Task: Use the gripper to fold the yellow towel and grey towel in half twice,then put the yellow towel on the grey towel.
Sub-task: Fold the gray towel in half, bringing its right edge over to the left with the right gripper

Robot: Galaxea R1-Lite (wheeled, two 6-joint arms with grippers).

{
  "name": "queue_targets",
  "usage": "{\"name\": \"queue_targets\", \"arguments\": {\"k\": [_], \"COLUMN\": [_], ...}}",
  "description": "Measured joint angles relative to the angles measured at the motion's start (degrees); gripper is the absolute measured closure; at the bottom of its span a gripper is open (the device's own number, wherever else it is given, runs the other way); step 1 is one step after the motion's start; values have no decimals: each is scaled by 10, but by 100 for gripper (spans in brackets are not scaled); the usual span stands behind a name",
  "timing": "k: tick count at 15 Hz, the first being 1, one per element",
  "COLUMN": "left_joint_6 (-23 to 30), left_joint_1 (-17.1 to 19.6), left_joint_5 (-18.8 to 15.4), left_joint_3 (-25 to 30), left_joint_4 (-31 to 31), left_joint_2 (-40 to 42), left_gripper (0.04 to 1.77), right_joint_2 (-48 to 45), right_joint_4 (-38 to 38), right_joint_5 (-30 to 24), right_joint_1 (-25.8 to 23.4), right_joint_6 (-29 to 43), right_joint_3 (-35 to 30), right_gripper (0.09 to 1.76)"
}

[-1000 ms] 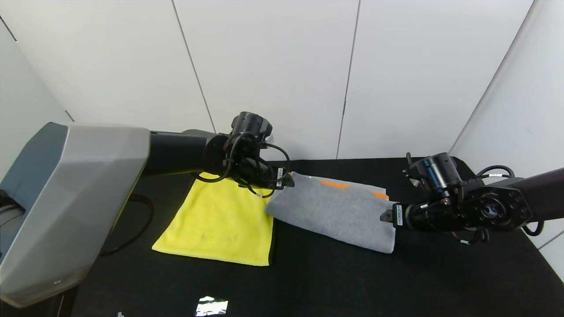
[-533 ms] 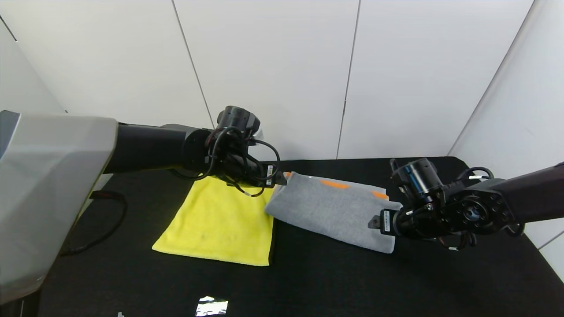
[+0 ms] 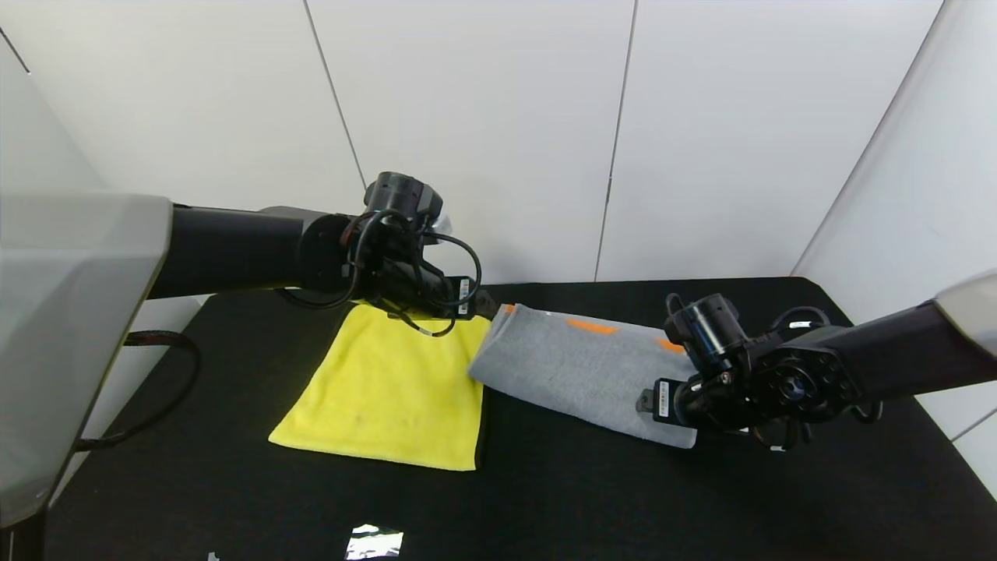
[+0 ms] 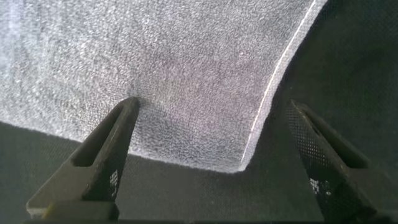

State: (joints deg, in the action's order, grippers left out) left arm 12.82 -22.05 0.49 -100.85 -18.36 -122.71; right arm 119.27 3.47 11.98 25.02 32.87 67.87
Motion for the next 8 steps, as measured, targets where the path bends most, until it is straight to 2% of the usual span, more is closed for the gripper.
{"name": "queue_targets", "arguments": {"k": [8], "left_joint_6": [0], "left_joint_1": [0], "left_joint_5": [0], "left_joint_3": [1], "left_joint_4": [0], "left_joint_2": [1], "left_gripper": [11], "right_joint_2": [20], "right_joint_4": [-1], "right_joint_5": [16], "right_joint_1": [4], "right_joint_6": [21], "right_joint_3": [18], "right_gripper": [15]}}
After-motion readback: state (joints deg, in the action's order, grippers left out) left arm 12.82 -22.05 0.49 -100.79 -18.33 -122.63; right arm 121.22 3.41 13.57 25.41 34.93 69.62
